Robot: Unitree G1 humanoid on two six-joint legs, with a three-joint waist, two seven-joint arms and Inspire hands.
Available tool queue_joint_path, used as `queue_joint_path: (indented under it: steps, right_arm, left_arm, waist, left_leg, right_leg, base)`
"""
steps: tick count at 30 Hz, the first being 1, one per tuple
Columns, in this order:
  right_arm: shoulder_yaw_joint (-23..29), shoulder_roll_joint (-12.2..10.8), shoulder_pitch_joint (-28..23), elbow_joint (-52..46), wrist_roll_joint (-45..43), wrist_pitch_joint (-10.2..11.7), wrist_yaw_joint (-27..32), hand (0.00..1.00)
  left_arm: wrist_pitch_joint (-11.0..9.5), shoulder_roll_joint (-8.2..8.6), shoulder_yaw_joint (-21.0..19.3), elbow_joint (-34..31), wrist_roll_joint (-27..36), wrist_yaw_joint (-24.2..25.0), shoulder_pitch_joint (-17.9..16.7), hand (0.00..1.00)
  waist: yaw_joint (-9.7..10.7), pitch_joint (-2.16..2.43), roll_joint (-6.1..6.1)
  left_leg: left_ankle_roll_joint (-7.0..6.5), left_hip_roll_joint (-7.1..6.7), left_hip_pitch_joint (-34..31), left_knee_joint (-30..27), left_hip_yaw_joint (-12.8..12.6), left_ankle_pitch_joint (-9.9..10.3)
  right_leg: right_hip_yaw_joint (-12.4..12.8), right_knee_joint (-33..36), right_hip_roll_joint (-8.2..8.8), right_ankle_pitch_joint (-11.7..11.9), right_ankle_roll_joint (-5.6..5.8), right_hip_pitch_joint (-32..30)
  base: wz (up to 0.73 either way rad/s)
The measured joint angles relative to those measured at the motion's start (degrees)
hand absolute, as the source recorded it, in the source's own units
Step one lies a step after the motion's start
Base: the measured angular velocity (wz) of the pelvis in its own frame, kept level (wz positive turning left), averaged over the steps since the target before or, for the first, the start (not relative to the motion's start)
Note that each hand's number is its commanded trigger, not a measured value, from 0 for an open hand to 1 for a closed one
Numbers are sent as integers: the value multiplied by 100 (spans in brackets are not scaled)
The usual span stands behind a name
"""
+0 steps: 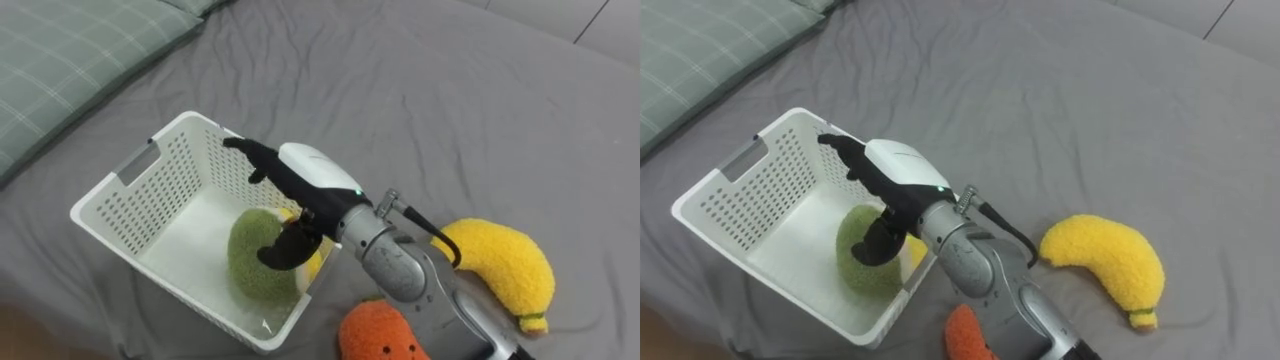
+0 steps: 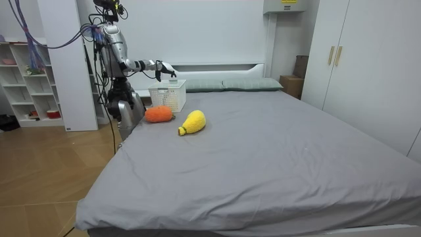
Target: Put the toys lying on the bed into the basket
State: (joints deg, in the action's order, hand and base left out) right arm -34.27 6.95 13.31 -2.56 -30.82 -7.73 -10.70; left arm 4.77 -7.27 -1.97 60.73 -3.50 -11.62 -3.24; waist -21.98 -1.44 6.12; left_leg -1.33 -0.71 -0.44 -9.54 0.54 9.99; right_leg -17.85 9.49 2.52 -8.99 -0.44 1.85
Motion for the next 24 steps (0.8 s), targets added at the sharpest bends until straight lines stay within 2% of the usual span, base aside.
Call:
queue_joint_path:
  steps: [6,10,11,12,13,17,18,20,24]
  right_arm:
    - [131,-1,0,-14,-4,6,94,0]
    - [506,5,-1,-69,-32,9,306,0]
    - [598,2,0,-90,-30,18,407,0]
    - [665,6,-1,-89,-21,18,454,0]
    - [832,-7,-2,-89,100,19,558,0]
    - [1557,29,-6,-101,882,69,1127,0]
    - [1647,36,-7,-102,937,84,1210,0]
    - [1943,115,-59,-101,1095,131,1539,0]
    - [2191,363,-255,-82,1323,205,1893,0]
  left_arm:
    - [10,-2,-25,4,-7,53,-40,0]
    - [7,10,-27,52,-51,78,-55,0]
    - [11,7,-28,132,-43,78,-69,0]
    - [14,9,-29,148,-42,78,-88,0]
    - [21,16,-33,163,-44,77,-130,0]
    - [-9,55,-300,164,-36,4,-321,0]
    - [-10,57,-334,167,-33,-22,-354,0]
    - [-10,71,-434,205,60,-72,-457,0]
    - [-6,114,-495,213,60,-80,-569,0]
  waist:
    - [136,11,-6]
    - [259,29,-23]
    - [313,54,-21]
    - [339,46,-46]
    - [445,44,-81]
    - [640,97,-159]
    - [695,96,-173]
    - [879,104,-210]
    - [1016,122,-243]
  left_leg:
    - [-1,-8,8,-10,17,-2]
    - [1,-6,30,-10,-1,-6]
    - [1,-7,51,-8,-1,-6]
    - [1,-7,74,-8,-3,-6]
    - [0,-4,119,-16,-9,-6]
    - [-4,11,173,19,-52,-8]
    - [-4,12,182,19,-54,-8]
    - [-5,12,242,29,-102,-8]
    - [-7,19,314,70,-177,-11]
  right_leg:
    - [-12,7,2,0,0,23]
    - [19,15,-1,1,-1,30]
    - [21,15,0,1,-1,47]
    - [21,14,0,1,-1,71]
    - [32,6,-1,2,2,105]
    - [83,17,2,5,6,137]
    - [86,17,2,5,6,145]
    - [87,12,1,5,6,201]
    - [163,16,-8,6,6,222]
  base:
    - [1]
    - [0]
    - [0]
    - [0]
    - [0]
    - [-5]
    - [0]
    - [0]
    - [-10]
